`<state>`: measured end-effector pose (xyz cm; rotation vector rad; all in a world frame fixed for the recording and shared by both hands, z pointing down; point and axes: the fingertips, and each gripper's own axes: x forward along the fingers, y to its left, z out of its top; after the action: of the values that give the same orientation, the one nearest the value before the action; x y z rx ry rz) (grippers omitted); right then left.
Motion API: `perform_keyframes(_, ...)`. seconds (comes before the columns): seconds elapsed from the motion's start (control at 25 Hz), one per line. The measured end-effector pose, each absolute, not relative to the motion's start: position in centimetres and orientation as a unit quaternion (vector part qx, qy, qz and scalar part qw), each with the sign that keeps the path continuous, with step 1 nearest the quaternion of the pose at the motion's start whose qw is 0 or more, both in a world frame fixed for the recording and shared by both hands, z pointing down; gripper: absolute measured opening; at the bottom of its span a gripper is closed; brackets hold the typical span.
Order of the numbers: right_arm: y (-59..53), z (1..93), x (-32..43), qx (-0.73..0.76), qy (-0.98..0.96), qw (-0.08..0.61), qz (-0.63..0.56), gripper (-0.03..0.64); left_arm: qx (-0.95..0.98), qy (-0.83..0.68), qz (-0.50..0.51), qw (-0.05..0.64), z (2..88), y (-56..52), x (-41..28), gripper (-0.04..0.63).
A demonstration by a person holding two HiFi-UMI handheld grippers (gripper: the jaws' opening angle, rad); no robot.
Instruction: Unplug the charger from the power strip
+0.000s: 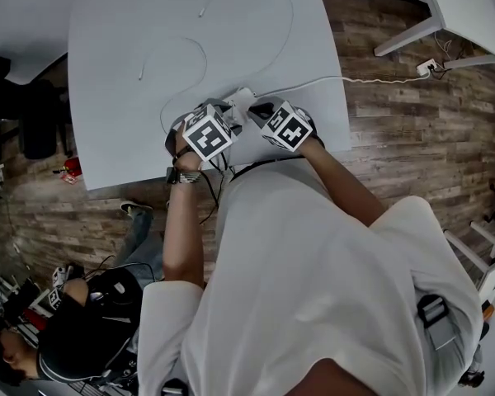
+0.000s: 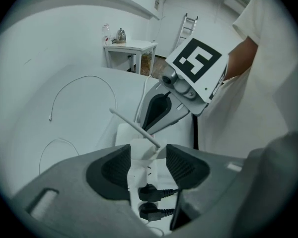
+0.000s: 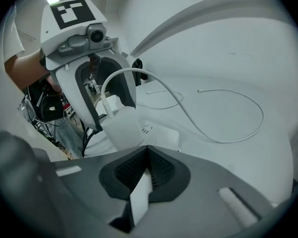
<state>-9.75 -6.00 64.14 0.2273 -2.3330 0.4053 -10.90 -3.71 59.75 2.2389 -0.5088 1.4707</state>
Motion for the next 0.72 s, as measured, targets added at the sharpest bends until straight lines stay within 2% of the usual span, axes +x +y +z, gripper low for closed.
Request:
perform_keyframes(0.16,-6.0,64.1,-9.6,0.089,-0.911,0.372,0.158,0.003,0.803,-0.186,0.531,0.198,59.5,-3.7,-10.7,0.228)
perform_keyframes(0.48,-5.9,63.9,-9.8,0.088,-0.911,0.372,0.153,0.003,0.778,-0.206,0.579,0.129,60.0,-2.7,-10.4,0.227)
perform_keyframes(0.72,-6.1,64.0,-9.6,0.089,-0.910,0.374,0.154,0.003,0.778,-0.208,0.577,0.136,60.1,-2.9,-10.2,0.227)
